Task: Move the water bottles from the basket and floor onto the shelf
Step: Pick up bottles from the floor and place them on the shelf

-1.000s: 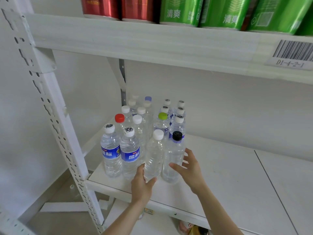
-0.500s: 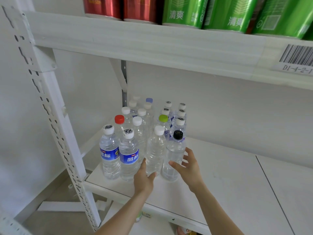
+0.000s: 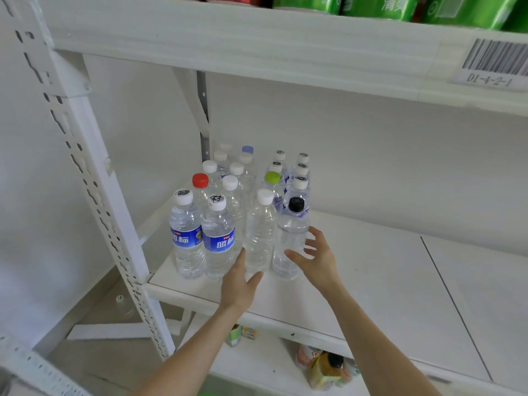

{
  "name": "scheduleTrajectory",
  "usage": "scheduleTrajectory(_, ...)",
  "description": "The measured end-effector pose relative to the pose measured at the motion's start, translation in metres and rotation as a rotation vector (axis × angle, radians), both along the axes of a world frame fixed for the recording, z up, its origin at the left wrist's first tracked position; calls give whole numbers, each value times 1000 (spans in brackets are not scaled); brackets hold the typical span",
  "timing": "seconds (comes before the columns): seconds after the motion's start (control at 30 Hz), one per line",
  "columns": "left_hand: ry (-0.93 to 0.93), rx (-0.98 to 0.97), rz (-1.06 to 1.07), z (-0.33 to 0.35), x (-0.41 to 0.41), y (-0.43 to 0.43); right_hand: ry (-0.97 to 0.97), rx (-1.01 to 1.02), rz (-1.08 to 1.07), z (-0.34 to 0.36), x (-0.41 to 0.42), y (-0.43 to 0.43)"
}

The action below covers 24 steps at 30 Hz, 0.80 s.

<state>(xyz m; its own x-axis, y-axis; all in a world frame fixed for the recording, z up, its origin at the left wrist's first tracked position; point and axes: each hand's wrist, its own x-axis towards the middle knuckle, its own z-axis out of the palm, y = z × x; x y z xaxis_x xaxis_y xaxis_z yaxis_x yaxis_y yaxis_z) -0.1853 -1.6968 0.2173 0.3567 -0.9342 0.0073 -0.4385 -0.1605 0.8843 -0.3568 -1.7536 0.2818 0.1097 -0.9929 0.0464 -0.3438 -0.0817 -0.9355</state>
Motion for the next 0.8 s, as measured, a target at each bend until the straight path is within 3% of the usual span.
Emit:
scheduleTrajectory(0.1,-156,-65,-55,8,4,25,179,-118,-77,-1,-5,20)
scheduleTrajectory(0.23,-452,-111,-117,3,11,61,637,-334,-123,-8,-16,55)
scheduleTrajectory(0.3,-640,-118,-125,-4,14,78,751,-411,-162,-16,-20,75)
scheduleTrajectory(0.5,-910,-91,-199,-28,7,124,971,-445,-213,-53,-35,138)
scheduleTrajectory(0.8,-985,0,-255,-56,-31,193,1045,-429,-228,-92,-67,215)
